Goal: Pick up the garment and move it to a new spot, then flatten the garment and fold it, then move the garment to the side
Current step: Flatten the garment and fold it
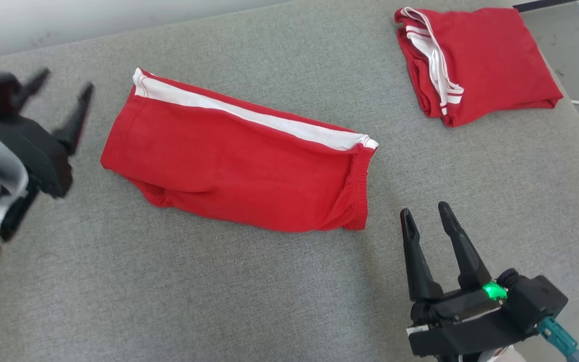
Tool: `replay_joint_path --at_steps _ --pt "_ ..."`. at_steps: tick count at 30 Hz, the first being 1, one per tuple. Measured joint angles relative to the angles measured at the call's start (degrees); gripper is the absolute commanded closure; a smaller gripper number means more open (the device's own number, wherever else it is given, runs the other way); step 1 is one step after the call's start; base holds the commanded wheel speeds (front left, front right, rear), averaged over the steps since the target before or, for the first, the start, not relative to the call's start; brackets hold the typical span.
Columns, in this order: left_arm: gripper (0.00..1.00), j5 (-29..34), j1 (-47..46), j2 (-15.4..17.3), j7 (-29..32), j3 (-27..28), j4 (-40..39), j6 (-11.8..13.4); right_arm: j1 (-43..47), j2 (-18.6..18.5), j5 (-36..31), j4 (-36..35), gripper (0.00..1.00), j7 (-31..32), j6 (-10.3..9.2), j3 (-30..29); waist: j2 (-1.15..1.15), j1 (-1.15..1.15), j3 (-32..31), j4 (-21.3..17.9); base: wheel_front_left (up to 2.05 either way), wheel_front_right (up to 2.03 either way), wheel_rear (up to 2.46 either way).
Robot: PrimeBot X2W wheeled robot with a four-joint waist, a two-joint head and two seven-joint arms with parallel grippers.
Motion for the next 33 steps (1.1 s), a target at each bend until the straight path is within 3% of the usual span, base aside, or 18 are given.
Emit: replay_joint_path --at_steps 10,22,23,24,25,33 --pt "0.00 -8.00 0.32 1.91 13.33 -6.33 -4.49 0.00 0.27 0.40 -1.82 -0.90 0.00 0.00 -0.01 1.41 0.00 0.00 0.31 -0.56 0.00 0.00 0.00" --pt "0.00 -14.34 0.80 3.90 24.02 -11.40 -5.91 0.01 -1.38 0.42 -1.05 -0.88 0.00 -0.01 -0.01 2.63 0.00 0.01 2.71 -2.53 0.00 0.00 0.00" --pt "0.05 -14.63 0.69 4.12 24.28 -11.55 -6.13 0.03 -1.38 0.43 -1.02 -0.87 0.00 -0.01 -0.01 2.64 0.00 0.01 2.77 -2.68 0.00 0.00 0.00" --pt "0.78 -15.12 0.43 4.31 24.17 -11.96 -6.64 0.02 -1.38 0.43 -0.86 -0.77 0.00 0.00 -0.01 2.55 0.00 0.01 2.73 -2.77 0.00 0.00 0.00" --pt "1.00 -15.22 0.41 4.31 23.82 -12.16 -6.77 0.01 -1.38 0.44 -0.82 -0.71 0.00 0.00 -0.01 2.55 0.00 0.01 2.66 -2.77 0.00 0.00 0.00" --pt "1.00 -16.71 0.43 2.97 19.45 -12.25 -7.65 0.00 -1.39 0.46 -0.86 0.03 0.00 0.00 -0.01 1.93 0.00 0.02 1.04 -1.16 0.00 0.00 0.00"
